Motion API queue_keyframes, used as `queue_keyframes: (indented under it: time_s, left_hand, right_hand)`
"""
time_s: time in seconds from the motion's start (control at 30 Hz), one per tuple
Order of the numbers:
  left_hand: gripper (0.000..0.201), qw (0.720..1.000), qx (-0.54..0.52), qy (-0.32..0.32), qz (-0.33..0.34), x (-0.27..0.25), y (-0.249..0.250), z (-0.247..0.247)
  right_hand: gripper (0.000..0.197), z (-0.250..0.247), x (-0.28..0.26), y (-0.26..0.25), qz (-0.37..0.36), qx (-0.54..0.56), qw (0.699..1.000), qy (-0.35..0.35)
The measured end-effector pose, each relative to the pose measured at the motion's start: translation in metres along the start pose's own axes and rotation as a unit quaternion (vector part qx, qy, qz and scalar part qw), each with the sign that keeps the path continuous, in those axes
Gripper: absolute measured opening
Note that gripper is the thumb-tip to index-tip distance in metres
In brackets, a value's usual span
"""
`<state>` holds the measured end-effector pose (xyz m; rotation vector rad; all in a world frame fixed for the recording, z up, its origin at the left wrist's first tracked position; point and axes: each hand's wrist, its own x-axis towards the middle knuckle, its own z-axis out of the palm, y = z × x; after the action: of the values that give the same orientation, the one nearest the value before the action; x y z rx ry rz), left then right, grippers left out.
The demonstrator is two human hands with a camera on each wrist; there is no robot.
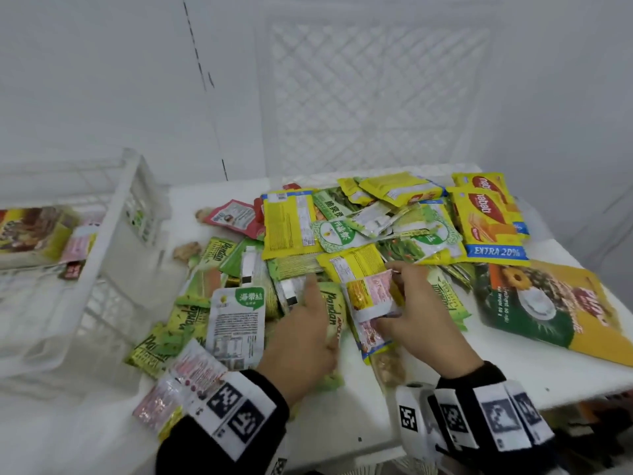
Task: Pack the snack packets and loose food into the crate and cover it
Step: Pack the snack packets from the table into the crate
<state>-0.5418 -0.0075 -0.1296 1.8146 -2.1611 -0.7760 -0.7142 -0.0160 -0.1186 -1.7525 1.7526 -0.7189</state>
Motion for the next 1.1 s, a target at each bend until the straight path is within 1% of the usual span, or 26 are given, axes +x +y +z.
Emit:
queue_keyframes:
  time_s: [0.07,0.1,0.13,0.17,0.2,0.23,0.27,0.33,0.4,0.43,0.5,0.57,0.6,0.63,0.7,0.77,0.8,0.87,0.9,0.93,1.0,1.07,1.1]
  left_hand:
    - [0.107,0.988,-0.143,0.018,-0.047,0.001,-0.009,-0.016]
    - [0.1,0.976,-0.202,0.033,-0.07,0.002,-0.016,-0.025]
    - [0.086,0.962,-0.254,0.047,-0.091,0.004,-0.021,-0.036]
    - [0.066,0.944,-0.305,0.06,-0.108,0.006,-0.029,-0.046]
    - [0.053,0.92,-0.365,0.071,-0.123,0.009,-0.034,-0.057]
    - [0.047,0.891,-0.424,0.078,-0.14,0.013,-0.039,-0.066]
    - [0.046,0.866,-0.468,0.087,-0.152,0.017,-0.041,-0.076]
    - [0.037,0.83,-0.524,0.106,-0.159,0.029,-0.043,-0.092]
    - [0.028,0.8,-0.565,0.127,-0.156,0.045,-0.041,-0.105]
    - [0.026,0.792,-0.576,0.133,-0.152,0.054,-0.039,-0.109]
    - [0.024,0.794,-0.576,0.128,-0.147,0.071,-0.034,-0.113]
    - [0.037,0.806,-0.56,0.106,-0.161,0.085,-0.029,-0.112]
    - [0.045,0.819,-0.54,0.089,-0.173,0.09,-0.027,-0.111]
    - [0.046,0.835,-0.516,0.068,-0.181,0.094,-0.025,-0.109]
    - [0.038,0.863,-0.468,0.032,-0.189,0.098,-0.024,-0.104]
    - [0.038,0.882,-0.429,0.025,-0.193,0.101,-0.026,-0.099]
    - [0.036,0.889,-0.416,0.024,-0.189,0.103,-0.026,-0.098]
    - [0.024,0.903,-0.394,0.014,-0.173,0.105,-0.028,-0.096]
    - [0.018,0.906,-0.389,0.008,-0.169,0.106,-0.029,-0.097]
    - [0.017,0.908,-0.384,0.003,-0.169,0.106,-0.028,-0.098]
    - [0.025,0.909,-0.379,-0.001,-0.175,0.107,-0.027,-0.1]
    - [0.033,0.909,-0.376,-0.007,-0.182,0.106,-0.026,-0.102]
    - [0.036,0.909,-0.371,-0.004,-0.188,0.107,-0.026,-0.102]
  right_hand:
    - [0.075,0.001,0.005,-0.001,0.012,-0.006,1.0,-0.025]
    - [0.077,0.002,0.006,-0.001,0.015,-0.006,0.999,-0.029]
    - [0.08,0.002,0.007,-0.001,0.018,-0.008,0.999,-0.032]
    - [0.083,0.002,0.008,0.0,0.025,-0.006,0.999,-0.035]
    - [0.086,0.001,0.009,0.0,0.034,0.004,0.999,-0.041]
    - [0.087,0.001,0.01,0.0,0.044,0.022,0.997,-0.052]
    - [0.086,0.001,0.011,-0.001,0.05,0.04,0.996,-0.063]
    - [0.083,0.001,0.011,-0.004,0.05,0.072,0.992,-0.086]
    - [0.065,0.001,0.013,-0.004,0.038,0.109,0.989,-0.096]
    - [0.058,0.001,0.014,-0.005,0.036,0.131,0.985,-0.104]
    - [0.055,0.0,0.017,-0.004,0.049,0.169,0.976,-0.125]
    - [0.052,-0.003,0.018,-0.005,0.066,0.216,0.962,-0.152]
    - [0.051,-0.006,0.018,-0.007,0.067,0.243,0.953,-0.169]
    - [0.051,-0.01,0.019,-0.008,0.063,0.261,0.945,-0.185]
    - [0.055,-0.026,0.023,-0.014,0.042,0.278,0.938,-0.201]
    - [0.057,-0.05,0.036,-0.024,0.003,0.269,0.946,-0.181]
    - [0.053,-0.066,0.047,-0.029,-0.019,0.245,0.957,-0.155]
    - [0.042,-0.099,0.077,-0.04,-0.053,0.17,0.978,-0.106]
    - [0.039,-0.115,0.095,-0.046,-0.068,0.126,0.985,-0.101]
    - [0.038,-0.129,0.115,-0.051,-0.079,0.076,0.988,-0.11]
    - [0.032,-0.151,0.158,-0.058,-0.067,-0.043,0.985,-0.153]
    - [0.023,-0.159,0.197,-0.059,-0.018,-0.142,0.969,-0.201]
    - [0.023,-0.158,0.212,-0.057,0.006,-0.174,0.96,-0.218]
